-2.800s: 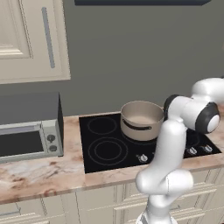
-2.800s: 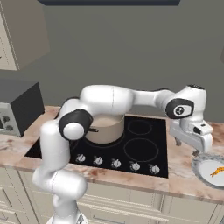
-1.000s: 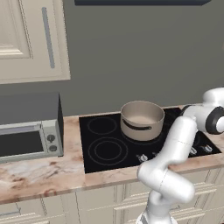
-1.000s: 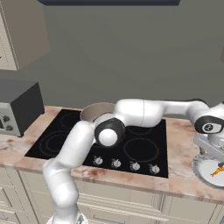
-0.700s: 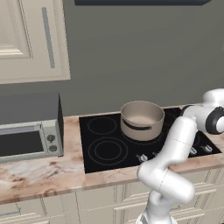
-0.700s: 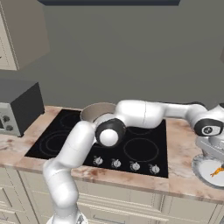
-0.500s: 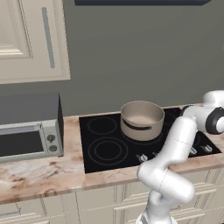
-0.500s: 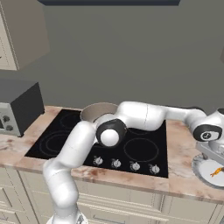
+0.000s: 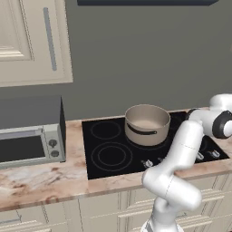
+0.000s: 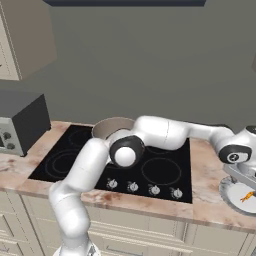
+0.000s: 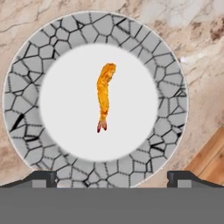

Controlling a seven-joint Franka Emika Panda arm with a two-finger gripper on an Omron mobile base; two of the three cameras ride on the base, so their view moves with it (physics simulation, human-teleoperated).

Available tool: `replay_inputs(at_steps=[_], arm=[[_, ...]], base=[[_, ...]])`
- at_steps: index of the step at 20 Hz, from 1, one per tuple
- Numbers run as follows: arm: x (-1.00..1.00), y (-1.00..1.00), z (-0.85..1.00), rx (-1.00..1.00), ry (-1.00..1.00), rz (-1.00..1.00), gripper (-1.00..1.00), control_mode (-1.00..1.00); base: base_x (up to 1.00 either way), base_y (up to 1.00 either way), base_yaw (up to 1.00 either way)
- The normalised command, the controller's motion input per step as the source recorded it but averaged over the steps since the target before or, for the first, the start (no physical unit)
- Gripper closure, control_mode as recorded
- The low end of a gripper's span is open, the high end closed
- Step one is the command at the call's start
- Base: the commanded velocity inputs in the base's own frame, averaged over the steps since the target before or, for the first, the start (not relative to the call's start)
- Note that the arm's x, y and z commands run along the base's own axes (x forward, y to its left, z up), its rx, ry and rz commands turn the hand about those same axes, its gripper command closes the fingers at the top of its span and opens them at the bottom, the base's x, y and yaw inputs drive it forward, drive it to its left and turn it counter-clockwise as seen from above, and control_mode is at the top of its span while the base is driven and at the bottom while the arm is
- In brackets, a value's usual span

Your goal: Retrieve the frozen meat and place it in the pot on a burner. Then turn the burner on.

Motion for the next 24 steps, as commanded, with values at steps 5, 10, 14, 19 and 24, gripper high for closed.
replay_inputs(at_steps=[5,10,14,19,24], arm=[[0.0,-0.15,-0.01,0.0,0.0,0.0,-1.0,-1.0],[0.02,-0.19,0.0,0.04,-0.01,0.0,-1.0,-1.0],[0.1,-0.04,-0.05,0.02,-0.01,0.03,-1.0,-1.0],[0.36,-0.04,-0.21,0.0,-0.03,0.03,-1.0,-1.0],[0.24,-0.11,-0.23,0.0,0.0,0.01,-1.0,-1.0]], base=[[0.0,0.0,0.0],[0.0,0.0,0.0],[0.0,0.0,0.0],[0.0,0.0,0.0],[0.0,0.0,0.0]])
